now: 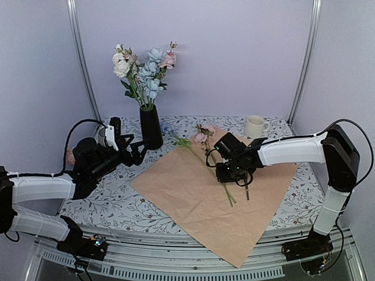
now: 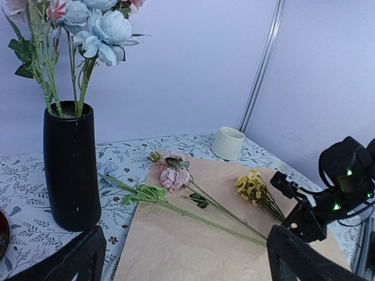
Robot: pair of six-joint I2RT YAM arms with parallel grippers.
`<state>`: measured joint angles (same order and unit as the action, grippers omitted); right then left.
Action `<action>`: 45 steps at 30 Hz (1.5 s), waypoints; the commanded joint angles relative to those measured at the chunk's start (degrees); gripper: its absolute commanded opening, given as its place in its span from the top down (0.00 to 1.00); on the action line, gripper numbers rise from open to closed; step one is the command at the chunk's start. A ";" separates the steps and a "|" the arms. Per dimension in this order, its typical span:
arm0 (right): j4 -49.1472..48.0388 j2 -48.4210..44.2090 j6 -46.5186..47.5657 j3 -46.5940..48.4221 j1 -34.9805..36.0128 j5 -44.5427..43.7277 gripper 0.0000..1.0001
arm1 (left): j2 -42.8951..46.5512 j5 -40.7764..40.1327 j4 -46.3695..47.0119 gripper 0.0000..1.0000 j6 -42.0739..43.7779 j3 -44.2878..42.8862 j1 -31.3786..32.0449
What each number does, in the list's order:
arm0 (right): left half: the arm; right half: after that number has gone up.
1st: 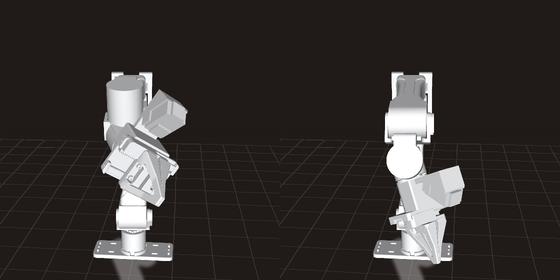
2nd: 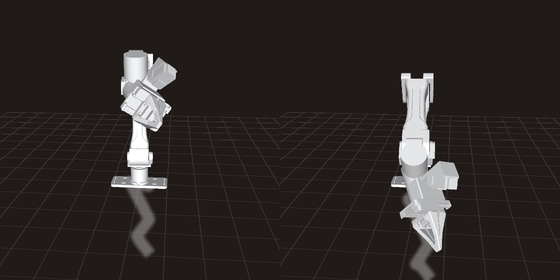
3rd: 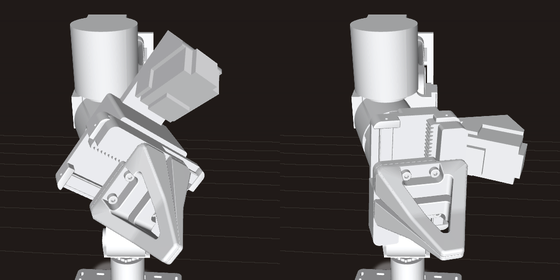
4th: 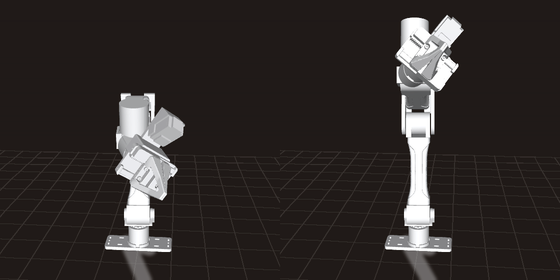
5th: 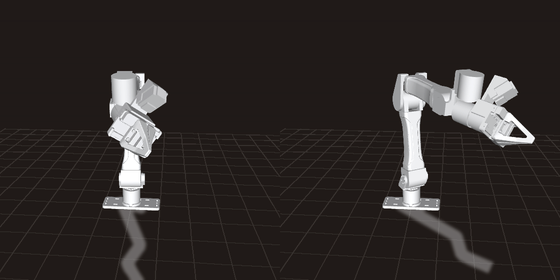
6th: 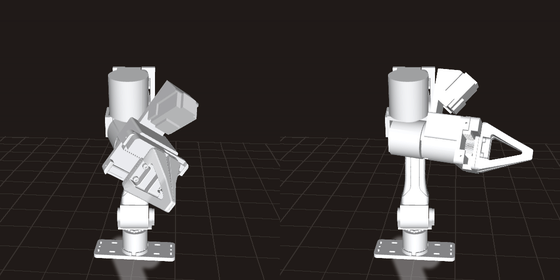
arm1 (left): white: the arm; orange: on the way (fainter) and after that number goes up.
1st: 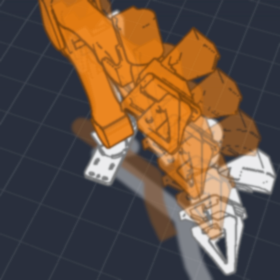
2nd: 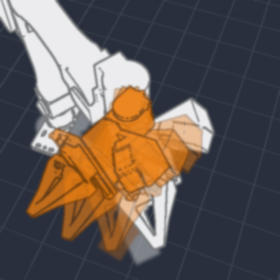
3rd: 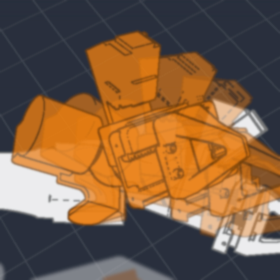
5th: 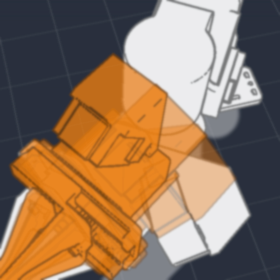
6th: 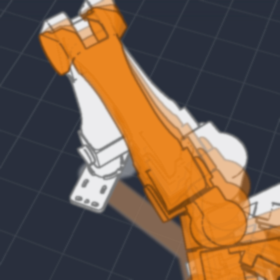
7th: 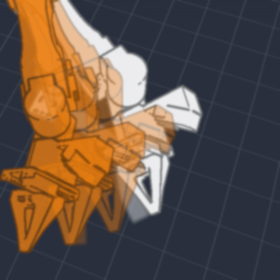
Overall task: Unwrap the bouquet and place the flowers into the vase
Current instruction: Pick up the fake flower from the flattened wrapping paper.
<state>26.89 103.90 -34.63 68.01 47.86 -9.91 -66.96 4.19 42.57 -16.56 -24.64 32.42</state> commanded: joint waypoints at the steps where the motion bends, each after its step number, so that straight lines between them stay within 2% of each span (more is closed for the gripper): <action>1: 1.34 2.49 0.95 2.96 -0.95 -0.88 0.77 | 2.17 1.00 1.77 0.02 -0.25 0.79 0.97; 10: 2.24 6.06 -0.01 4.05 -1.25 -4.70 0.80 | 4.04 0.84 -0.13 0.02 -0.91 0.74 0.96; 18: 1.15 8.38 1.00 4.97 -1.98 -3.82 0.80 | 4.46 -5.35 -2.91 0.02 0.36 0.40 0.89; 34: 0.74 13.83 2.61 8.42 -3.47 -3.20 0.80 | 2.62 -3.73 -2.67 0.02 1.26 -0.41 0.91; 38: -0.12 14.14 3.04 8.37 -3.43 -2.59 0.88 | 2.23 -3.57 -2.60 0.02 1.27 -0.49 0.92; 40: -0.34 13.65 3.20 8.37 -3.45 -2.72 0.96 | 2.12 -3.45 -2.58 0.02 1.41 -0.41 0.88; 45: -2.19 9.09 2.78 6.04 -3.47 -4.70 0.97 | 1.54 -2.82 -2.28 0.02 1.28 -0.54 0.96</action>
<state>26.61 115.90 -31.88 75.70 44.64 -13.10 -64.62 0.64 39.72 -16.05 -24.38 32.51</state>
